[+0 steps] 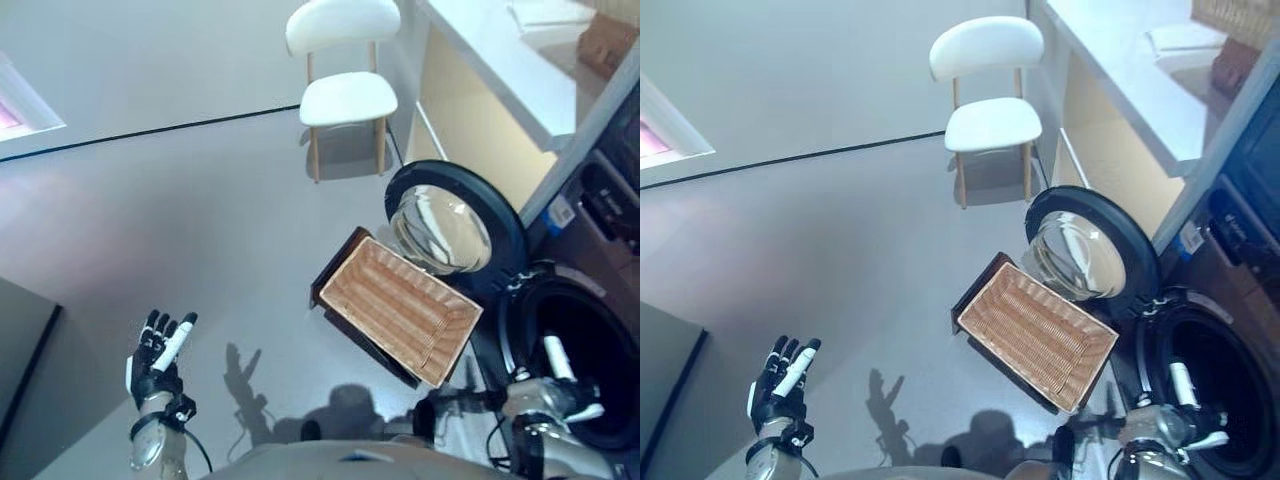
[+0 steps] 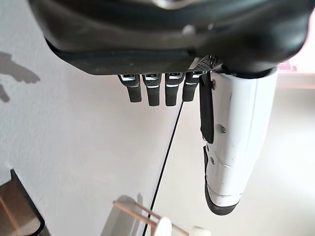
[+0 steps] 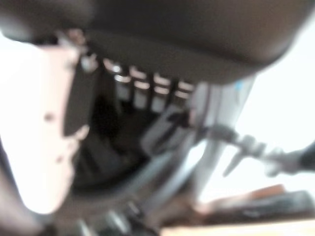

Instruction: Pick up the clothes and place them into the washing machine

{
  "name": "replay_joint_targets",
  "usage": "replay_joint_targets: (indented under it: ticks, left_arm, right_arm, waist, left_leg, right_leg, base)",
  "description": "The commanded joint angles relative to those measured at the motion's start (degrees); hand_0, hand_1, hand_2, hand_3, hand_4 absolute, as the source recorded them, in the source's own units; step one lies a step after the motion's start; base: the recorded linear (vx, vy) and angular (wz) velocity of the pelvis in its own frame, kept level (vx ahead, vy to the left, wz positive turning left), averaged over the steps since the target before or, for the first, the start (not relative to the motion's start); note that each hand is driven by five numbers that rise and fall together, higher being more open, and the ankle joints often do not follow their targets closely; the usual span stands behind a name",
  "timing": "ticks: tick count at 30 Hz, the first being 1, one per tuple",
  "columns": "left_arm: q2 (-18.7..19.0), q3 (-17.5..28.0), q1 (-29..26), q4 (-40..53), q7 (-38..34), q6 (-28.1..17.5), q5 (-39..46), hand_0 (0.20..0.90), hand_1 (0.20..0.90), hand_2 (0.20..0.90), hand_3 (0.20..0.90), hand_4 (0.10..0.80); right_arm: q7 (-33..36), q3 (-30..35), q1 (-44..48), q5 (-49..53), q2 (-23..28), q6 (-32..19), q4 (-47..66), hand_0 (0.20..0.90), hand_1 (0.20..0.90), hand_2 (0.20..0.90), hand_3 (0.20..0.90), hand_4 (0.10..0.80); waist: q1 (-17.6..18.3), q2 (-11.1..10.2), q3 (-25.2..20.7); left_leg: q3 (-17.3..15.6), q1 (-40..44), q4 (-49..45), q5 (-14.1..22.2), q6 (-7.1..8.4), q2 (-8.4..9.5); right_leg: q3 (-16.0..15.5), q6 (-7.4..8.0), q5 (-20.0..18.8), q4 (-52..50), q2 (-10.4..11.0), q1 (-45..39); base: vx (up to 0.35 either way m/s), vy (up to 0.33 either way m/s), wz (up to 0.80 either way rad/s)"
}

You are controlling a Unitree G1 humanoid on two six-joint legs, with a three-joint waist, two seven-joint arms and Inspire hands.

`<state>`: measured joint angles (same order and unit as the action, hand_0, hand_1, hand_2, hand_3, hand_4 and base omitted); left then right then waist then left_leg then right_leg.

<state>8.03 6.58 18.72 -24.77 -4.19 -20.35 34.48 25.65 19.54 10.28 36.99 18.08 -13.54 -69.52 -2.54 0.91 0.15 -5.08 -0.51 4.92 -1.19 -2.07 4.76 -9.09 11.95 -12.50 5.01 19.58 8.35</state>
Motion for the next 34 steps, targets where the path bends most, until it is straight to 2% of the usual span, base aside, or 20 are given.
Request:
replay_joint_targets:
  ticks: [1,6,7,20,22,26,34]
  left_arm:
    - [3.78,4.27,-4.05,4.40,-1.07,-4.56,-3.92,0.900,0.900,0.900,0.900,0.800]
    - [3.04,4.04,-4.59,3.45,-1.44,-3.87,-5.56,0.900,0.900,0.900,0.900,0.800]
    - [2.71,3.75,-4.85,2.82,-1.33,-3.78,-5.41,0.900,0.900,0.900,0.900,0.800]
    - [2.53,1.49,-6.75,-1.33,-0.41,-2.61,-6.29,0.900,0.900,0.900,0.900,0.800]
    - [3.52,-0.49,-8.64,-8.49,-1.59,-1.47,-9.70,0.900,0.900,0.900,0.900,0.800]
    - [3.55,-0.75,-9.62,-11.04,-2.12,-1.29,-9.56,0.900,0.900,0.900,0.900,0.800]
    - [2.81,-0.65,-8.63,-11.20,-2.74,-1.16,-10.67,0.900,0.900,0.900,0.900,0.800]
  right_arm:
    - [-0.27,-4.85,4.04,-10.15,2.27,-0.97,-0.51,0.900,0.900,0.900,0.900,0.800]
    - [-1.63,-10.43,3.38,-16.61,0.12,0.27,0.95,0.900,0.900,0.900,0.900,0.800]
    - [-2.42,-13.65,3.06,-20.31,-0.61,0.72,2.43,0.900,0.900,0.900,0.900,0.800]
    - [-5.69,-26.43,2.98,-37.60,-0.96,4.02,2.57,0.900,0.900,0.900,0.900,0.800]
    - [-6.44,-28.61,3.62,-40.55,-1.31,5.13,-0.76,0.900,0.900,0.900,0.900,0.800]
    - [-7.06,-29.15,1.96,-39.68,-2.10,4.32,2.21,0.900,0.900,0.900,0.900,0.800]
    - [-6.72,-26.63,-2.32,-37.07,-2.56,2.87,6.19,0.900,0.900,0.900,0.900,0.800]
  waist:
    - [-1.37,0.37,-0.01]
    - [-1.83,-0.72,-0.80]
    - [-2.01,-1.18,-1.16]
    - [-3.14,-2.89,-1.53]
    - [-3.21,-3.05,-1.82]
    - [-2.90,-3.22,-2.27]
    - [-1.89,-2.91,-2.62]
  left_leg:
    - [0.65,2.15,0.08,3.70,6.63,-3.10]
    - [0.86,3.40,0.08,3.62,7.24,-4.55]
    - [0.87,3.82,0.08,3.49,7.46,-5.04]
    - [1.61,6.40,-0.77,2.96,8.66,-8.40]
    - [1.81,7.02,-0.74,2.84,8.96,-8.97]
    - [1.88,7.44,-0.72,2.59,9.21,-9.70]
    - [1.73,8.86,-0.91,3.00,8.93,-9.98]
  right_leg:
    - [-3.65,0.80,4.21,-0.69,0.34,-6.73]
    - [-4.28,0.38,5.27,-0.66,-1.16,-8.22]
    - [-4.18,0.16,5.46,-0.67,-1.75,-8.59]
    - [-4.06,-1.47,8.10,-1.57,-5.22,-11.44]
    - [-4.31,-1.60,8.54,-1.67,-5.70,-12.17]
    - [-4.42,-1.83,9.23,-2.19,-6.21,-12.70]
    - [-4.09,-2.19,9.81,-2.33,-6.73,-13.71]
  base:
    - [0.067,-0.062,0.02]
    - [0.061,-0.070,0.02]
    - [0.030,-0.044,0.01]
    - [0.031,-0.060,0.01]
    - [0.025,-0.041,0.06]
    - [0.019,-0.027,0.08]
    - [0.020,-0.009,-0.01]
